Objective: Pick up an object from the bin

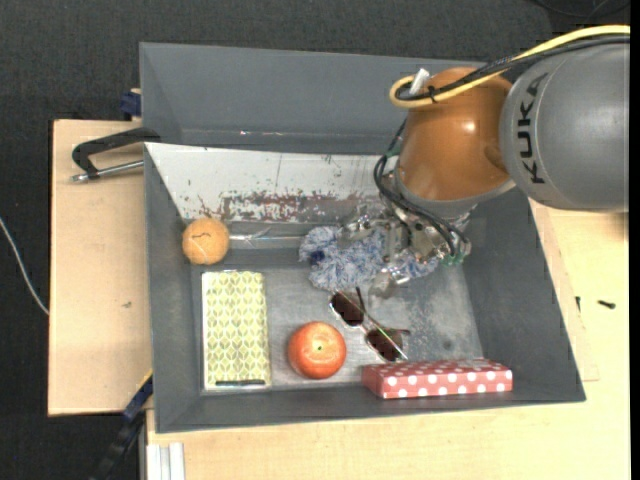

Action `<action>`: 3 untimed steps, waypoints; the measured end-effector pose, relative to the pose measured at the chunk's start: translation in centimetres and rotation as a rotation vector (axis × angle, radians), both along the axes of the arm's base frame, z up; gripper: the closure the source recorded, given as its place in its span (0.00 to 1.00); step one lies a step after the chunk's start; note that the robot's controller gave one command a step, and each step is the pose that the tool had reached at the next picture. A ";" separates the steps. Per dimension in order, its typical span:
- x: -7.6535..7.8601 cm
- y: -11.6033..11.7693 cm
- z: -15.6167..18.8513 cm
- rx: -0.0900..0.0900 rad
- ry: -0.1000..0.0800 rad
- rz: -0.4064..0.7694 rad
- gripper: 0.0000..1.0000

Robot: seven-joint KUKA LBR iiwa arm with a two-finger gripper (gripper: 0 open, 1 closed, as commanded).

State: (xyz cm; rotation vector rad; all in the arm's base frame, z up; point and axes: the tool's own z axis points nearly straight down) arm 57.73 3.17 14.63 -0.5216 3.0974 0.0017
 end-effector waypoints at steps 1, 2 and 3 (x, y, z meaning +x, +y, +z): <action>-0.1 0.0 -1.1 0.000 0.003 0.032 0.00; -0.1 -0.1 -2.6 0.001 -0.009 -0.054 0.00; 0.3 -0.1 -5.9 0.003 -0.005 -0.169 0.00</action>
Offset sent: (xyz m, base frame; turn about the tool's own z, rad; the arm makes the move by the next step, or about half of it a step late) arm -0.0115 -0.0040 -0.0763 0.2404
